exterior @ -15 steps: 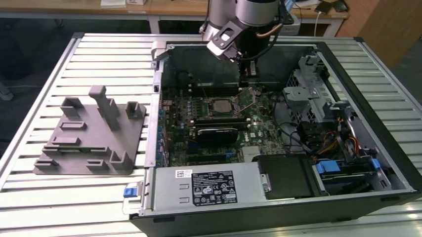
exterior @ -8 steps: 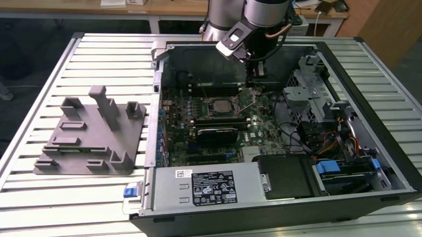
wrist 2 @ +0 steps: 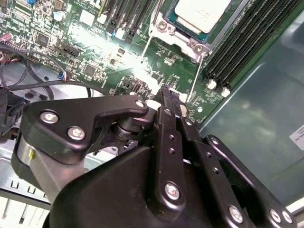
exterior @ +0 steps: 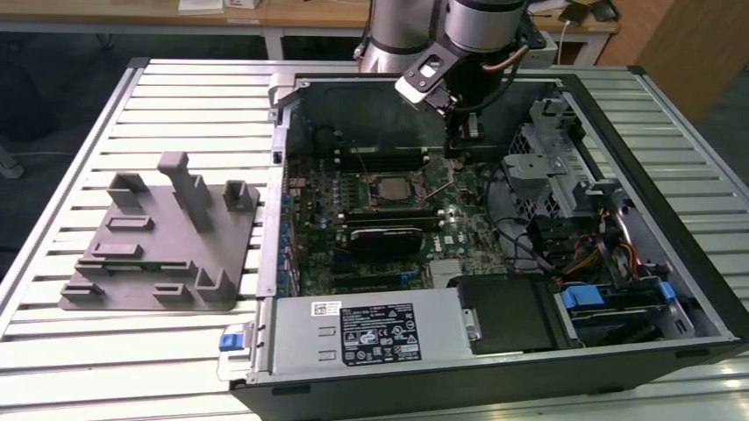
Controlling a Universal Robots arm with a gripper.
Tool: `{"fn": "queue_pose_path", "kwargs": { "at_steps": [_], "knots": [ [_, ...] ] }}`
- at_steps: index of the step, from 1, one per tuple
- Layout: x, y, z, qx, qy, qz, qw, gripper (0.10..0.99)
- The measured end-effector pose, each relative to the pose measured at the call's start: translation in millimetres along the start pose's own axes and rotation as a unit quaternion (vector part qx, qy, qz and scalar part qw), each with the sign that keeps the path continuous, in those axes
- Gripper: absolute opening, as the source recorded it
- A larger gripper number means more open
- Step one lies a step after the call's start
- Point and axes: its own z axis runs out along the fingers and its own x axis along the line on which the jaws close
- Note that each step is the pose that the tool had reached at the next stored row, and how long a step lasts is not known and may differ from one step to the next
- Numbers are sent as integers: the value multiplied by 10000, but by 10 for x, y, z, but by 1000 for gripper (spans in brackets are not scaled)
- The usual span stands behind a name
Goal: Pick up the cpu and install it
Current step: 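Close the cpu cover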
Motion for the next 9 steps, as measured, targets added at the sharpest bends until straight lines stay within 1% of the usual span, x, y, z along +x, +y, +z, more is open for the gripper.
{"fn": "queue_pose_path", "kwargs": {
  "at_steps": [1,9],
  "knots": [
    [0,5,7,0,-5,0,10000,106],
    [-1,157,71,0,-40,-2,10000,106]
  ]
}}
